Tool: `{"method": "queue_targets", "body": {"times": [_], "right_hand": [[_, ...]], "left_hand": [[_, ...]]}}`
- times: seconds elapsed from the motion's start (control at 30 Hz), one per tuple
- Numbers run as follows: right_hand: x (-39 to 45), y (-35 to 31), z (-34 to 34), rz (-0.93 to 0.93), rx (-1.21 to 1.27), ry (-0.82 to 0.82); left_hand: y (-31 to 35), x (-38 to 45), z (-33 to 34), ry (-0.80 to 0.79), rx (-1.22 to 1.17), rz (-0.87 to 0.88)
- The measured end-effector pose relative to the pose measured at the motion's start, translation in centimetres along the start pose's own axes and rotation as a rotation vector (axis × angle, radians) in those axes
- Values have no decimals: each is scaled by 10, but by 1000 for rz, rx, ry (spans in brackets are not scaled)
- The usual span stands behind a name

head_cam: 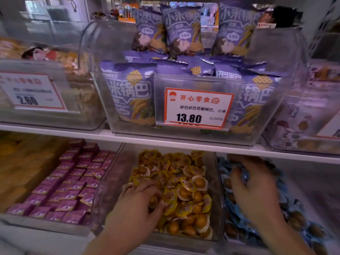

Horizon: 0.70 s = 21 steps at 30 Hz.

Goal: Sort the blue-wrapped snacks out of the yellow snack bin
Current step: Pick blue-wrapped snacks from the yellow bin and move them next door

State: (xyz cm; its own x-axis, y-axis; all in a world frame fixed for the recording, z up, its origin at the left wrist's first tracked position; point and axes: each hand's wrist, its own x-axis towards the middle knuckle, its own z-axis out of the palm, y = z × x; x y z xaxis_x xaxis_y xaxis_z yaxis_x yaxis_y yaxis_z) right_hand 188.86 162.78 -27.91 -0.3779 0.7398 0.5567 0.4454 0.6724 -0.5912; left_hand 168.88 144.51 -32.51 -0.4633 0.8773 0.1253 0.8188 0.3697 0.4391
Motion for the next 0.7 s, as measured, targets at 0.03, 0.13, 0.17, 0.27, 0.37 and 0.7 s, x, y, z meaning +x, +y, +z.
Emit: {"method": "queue_targets", "body": {"times": [0.03,0.13,0.17,0.27,0.37,0.7], "right_hand": [[-5,-16,1,-53,49,-40],[-6,-60,31,-81,6,-382],[1,-68,48,-43,-31,-504],[40,-65,102,250,-137,-782],[60,-42,133,435,-221,-770],[81,-29,176,669,-100,-619]], "left_hand": [[0,0,0,16,-8,-14],[1,-3,-3,6,6,-49],[2,-3,-3,-23,40,-54],[6,-2,-5,-115,122,-50],[0,-8,-6,-180,84,-17],[-5,-6,-14,-302,-14,-73]]}}
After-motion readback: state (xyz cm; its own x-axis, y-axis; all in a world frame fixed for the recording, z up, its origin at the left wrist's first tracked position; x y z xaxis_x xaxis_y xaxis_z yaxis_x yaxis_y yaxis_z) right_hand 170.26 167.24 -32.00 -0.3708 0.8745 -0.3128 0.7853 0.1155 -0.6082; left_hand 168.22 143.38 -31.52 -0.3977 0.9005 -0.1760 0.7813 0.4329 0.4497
